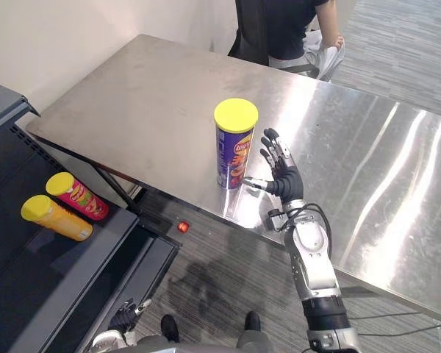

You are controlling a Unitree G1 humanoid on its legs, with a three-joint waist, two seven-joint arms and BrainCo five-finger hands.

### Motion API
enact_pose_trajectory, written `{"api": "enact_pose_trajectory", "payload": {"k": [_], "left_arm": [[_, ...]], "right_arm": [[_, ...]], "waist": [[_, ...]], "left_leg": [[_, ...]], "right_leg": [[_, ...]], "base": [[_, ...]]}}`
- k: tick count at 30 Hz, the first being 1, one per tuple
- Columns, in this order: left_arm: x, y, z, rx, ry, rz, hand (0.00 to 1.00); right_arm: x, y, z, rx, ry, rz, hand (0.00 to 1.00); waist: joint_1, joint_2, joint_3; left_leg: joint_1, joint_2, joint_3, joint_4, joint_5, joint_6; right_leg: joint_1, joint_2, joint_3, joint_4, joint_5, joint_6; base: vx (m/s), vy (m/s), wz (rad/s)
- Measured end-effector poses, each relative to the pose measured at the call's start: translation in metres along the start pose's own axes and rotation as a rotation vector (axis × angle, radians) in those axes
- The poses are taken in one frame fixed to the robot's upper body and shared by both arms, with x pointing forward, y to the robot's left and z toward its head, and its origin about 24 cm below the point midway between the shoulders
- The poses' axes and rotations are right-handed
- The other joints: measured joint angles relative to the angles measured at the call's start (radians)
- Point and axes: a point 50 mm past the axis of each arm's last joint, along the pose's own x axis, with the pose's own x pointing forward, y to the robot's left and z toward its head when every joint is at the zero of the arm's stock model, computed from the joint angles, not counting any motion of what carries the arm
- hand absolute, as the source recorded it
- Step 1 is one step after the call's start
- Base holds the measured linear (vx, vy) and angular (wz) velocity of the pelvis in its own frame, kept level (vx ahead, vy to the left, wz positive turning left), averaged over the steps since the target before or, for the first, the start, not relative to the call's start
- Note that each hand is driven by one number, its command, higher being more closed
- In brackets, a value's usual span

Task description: Put the gum and the chips on the shelf.

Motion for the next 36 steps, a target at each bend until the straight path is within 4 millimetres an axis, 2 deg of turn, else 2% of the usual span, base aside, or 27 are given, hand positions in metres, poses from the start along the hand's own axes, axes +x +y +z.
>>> {"api": "enact_pose_trajectory", "payload": {"k": [11,12,20,36], "left_arm": [[0.001,-0.001,0.005,-0.001,-0.015,0.003,0.0],[0.001,-0.001,0.007,-0.001,-0.024,0.003,0.0],[0.002,-0.003,0.011,-0.012,-0.04,0.001,0.0],[0.002,-0.002,0.011,-0.024,-0.04,0.005,0.0]], "right_arm": [[0.02,0.0,0.001,-0.009,-0.01,-0.016,0.0],[0.024,0.001,0.001,-0.009,-0.008,-0.014,1.0],[0.046,0.013,0.013,-0.039,-0.051,0.037,1.0],[0.049,0.033,0.021,-0.044,-0.082,0.16,1.0]], "waist": [[0.009,-0.004,0.011],[0.012,-0.005,0.018],[0.03,-0.006,0.028],[0.029,-0.008,0.029]], "left_leg": [[-0.028,0.0,-0.033,-0.001,0.01,0.001],[-0.03,0.0,-0.036,-0.001,0.011,0.001],[-0.059,0.004,-0.072,-0.001,0.03,0.007],[-0.063,0.021,-0.07,-0.002,0.052,0.003]], "right_leg": [[-0.007,-0.001,-0.031,-0.001,0.0,0.0],[-0.006,-0.001,-0.034,-0.001,0.0,0.0],[-0.01,0.001,-0.062,-0.011,0.016,-0.012],[-0.007,0.021,-0.058,-0.034,0.037,-0.027]], "base": [[0.0,-0.01,0.08],[-0.01,-0.013,0.1],[-0.02,-0.015,0.12],[-0.02,-0.012,-0.01]]}}
